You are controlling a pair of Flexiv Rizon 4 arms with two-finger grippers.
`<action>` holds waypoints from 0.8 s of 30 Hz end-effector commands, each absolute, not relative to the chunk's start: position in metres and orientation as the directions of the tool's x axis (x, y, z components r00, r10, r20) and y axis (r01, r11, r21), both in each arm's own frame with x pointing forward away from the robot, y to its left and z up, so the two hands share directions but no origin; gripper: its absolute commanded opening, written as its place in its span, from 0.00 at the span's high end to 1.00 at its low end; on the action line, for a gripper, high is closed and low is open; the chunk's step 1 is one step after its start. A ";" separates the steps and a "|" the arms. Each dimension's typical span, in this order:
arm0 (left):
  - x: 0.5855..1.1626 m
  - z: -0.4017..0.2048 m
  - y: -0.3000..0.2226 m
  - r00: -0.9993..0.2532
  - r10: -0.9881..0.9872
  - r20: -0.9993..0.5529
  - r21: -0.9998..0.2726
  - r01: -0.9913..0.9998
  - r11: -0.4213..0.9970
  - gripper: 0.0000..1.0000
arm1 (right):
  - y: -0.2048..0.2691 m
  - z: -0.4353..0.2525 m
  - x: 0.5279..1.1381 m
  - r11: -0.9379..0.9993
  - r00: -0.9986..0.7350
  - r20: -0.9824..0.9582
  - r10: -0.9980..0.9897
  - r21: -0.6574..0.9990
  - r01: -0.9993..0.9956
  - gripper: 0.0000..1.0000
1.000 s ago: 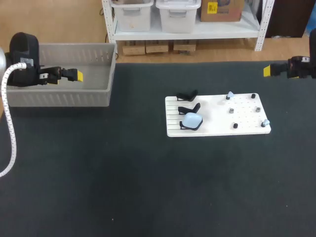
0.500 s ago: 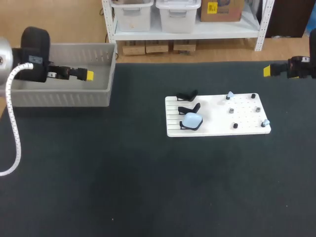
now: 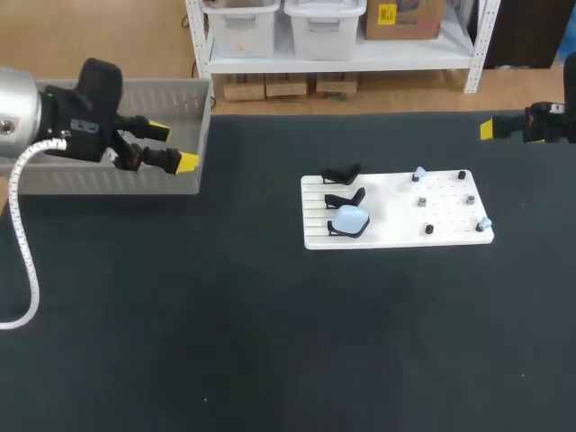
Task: Pick up each earbud case from the left stands, insert the matching earbuds, close the lid, and place the case in the box.
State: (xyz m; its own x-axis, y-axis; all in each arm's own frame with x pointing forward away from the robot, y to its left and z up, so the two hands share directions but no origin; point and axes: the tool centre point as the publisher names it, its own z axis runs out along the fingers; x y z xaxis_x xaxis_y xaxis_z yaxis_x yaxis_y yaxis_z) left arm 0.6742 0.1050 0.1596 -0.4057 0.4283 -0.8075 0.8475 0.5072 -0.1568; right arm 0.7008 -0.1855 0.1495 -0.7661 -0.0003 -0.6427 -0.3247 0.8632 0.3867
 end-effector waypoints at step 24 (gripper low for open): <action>0.668 0.128 0.043 -0.155 0.509 -0.846 -0.139 0.988 0.070 0.00 | -0.186 0.150 0.701 0.863 -0.766 -0.643 0.000 0.387 -0.325 0.00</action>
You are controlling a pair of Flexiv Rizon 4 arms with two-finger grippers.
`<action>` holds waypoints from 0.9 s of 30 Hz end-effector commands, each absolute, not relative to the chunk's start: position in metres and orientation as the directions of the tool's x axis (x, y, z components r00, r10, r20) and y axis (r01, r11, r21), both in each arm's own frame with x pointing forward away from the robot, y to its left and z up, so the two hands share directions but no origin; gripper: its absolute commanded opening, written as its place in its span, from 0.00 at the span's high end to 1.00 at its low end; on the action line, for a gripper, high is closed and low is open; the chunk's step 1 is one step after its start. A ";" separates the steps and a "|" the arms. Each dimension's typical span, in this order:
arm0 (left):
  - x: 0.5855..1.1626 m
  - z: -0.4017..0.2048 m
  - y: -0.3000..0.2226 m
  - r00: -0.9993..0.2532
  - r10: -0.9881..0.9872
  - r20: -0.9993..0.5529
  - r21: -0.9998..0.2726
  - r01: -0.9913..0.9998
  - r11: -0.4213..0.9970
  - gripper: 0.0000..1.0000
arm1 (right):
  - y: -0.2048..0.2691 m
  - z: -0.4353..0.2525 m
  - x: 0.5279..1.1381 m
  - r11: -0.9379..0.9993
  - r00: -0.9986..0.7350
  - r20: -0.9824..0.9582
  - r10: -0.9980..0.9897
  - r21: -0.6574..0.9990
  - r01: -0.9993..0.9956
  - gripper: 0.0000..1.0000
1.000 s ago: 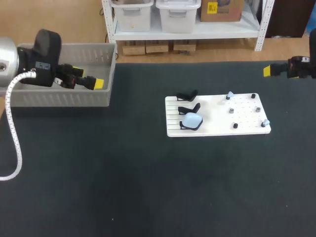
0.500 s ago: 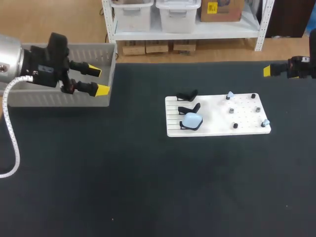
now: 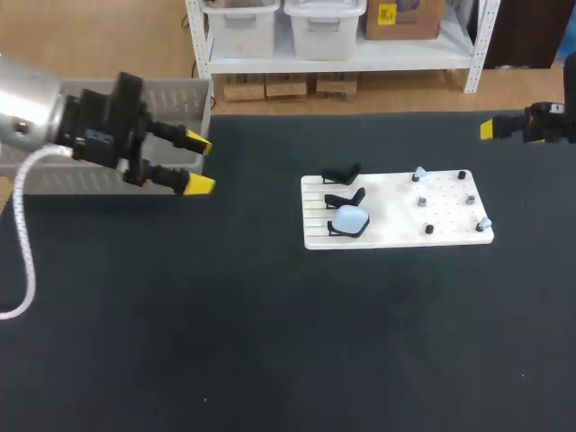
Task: Pick up each earbud case from the left stands, insert the matching earbuds, close the lid, and place the case in the box.
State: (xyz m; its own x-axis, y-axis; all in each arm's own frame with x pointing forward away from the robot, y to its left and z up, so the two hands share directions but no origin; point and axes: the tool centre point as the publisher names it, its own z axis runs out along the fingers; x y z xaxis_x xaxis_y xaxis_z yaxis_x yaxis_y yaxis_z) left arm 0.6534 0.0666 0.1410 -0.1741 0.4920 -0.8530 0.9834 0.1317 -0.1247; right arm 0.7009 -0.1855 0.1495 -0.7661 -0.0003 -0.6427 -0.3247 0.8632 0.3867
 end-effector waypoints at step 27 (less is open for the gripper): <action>0.662 0.100 0.006 -0.091 0.477 -0.874 -0.124 0.992 -0.037 0.00 | -0.186 0.150 0.701 0.863 -0.766 -0.643 0.000 0.387 -0.325 0.00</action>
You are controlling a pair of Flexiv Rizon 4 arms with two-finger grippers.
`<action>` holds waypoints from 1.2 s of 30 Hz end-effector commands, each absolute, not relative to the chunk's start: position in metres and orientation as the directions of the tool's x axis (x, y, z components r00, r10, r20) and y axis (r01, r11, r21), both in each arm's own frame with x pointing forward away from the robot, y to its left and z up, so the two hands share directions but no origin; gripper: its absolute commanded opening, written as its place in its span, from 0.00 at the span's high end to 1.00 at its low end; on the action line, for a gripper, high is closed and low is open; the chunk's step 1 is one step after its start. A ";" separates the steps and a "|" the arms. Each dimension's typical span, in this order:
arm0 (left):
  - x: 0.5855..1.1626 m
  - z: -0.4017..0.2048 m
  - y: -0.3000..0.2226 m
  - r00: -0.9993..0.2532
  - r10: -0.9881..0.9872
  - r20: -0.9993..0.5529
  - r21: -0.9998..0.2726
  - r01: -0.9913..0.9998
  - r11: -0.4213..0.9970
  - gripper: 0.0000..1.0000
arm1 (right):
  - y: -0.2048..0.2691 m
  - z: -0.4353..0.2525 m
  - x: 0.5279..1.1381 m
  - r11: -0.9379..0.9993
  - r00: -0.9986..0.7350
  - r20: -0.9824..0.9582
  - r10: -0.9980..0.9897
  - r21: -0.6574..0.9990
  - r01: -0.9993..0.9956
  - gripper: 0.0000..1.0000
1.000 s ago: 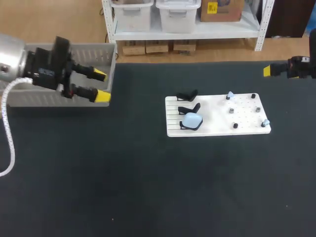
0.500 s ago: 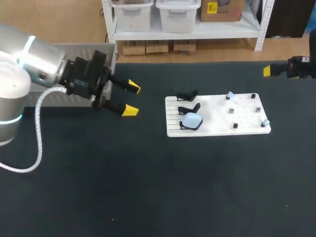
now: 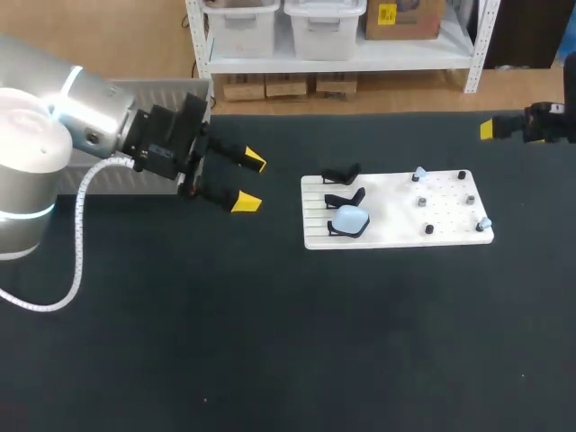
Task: Pick up each earbud case from the left stands, insert the matching earbuds, close the lid, and place the case in the box.
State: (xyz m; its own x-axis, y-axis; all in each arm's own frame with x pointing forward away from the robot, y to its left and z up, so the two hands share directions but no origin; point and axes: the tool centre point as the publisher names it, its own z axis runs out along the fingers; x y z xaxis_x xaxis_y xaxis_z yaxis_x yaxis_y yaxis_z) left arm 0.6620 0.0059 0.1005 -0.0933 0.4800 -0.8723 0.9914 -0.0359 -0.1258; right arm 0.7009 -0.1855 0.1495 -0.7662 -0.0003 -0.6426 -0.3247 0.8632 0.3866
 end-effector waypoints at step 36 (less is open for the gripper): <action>0.651 0.044 -0.081 -0.001 0.428 -0.904 -0.058 0.991 -0.121 0.01 | -0.186 0.150 0.701 0.863 -0.766 -0.643 0.000 0.387 -0.325 0.00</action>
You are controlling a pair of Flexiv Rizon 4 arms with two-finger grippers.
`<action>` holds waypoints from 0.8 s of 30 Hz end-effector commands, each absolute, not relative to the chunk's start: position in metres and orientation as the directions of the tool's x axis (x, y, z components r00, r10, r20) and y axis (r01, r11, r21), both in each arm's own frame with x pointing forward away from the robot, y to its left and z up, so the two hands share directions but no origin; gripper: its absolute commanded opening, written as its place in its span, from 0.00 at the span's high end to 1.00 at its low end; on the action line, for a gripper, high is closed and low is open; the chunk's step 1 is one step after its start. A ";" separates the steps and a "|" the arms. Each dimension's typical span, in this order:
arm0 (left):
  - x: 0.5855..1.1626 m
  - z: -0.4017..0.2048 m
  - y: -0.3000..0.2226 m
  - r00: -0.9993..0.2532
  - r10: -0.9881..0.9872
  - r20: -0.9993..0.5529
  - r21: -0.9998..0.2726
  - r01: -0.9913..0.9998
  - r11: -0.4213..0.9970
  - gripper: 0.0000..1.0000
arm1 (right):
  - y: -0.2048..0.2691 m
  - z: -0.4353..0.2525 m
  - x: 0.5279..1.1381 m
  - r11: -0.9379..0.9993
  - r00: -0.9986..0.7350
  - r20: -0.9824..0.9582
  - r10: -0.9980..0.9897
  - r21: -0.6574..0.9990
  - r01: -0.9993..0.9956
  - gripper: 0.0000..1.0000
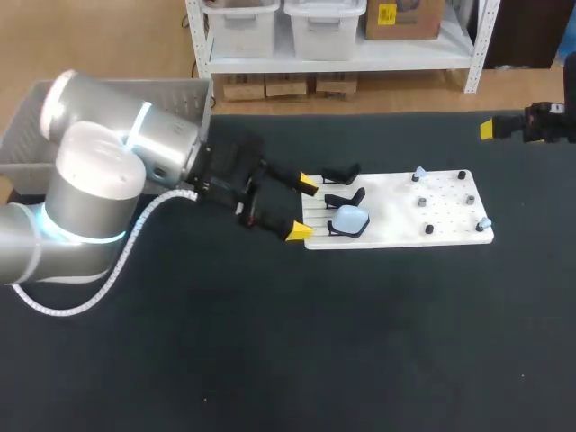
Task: Pick up each earbud case from the left stands, insert the matching earbuds, close the lid, and place the case in the box.
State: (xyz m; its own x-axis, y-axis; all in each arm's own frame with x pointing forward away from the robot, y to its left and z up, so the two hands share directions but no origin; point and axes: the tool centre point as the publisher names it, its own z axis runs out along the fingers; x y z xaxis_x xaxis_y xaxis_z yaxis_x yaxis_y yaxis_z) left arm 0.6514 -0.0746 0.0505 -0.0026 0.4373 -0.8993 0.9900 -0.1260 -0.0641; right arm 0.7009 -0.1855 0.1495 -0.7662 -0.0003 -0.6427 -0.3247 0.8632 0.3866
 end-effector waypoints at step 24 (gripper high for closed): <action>0.653 0.023 -0.112 -0.011 0.405 -0.914 -0.055 0.994 -0.098 0.34 | -0.186 0.150 0.701 0.863 -0.766 -0.643 0.000 0.387 -0.325 0.00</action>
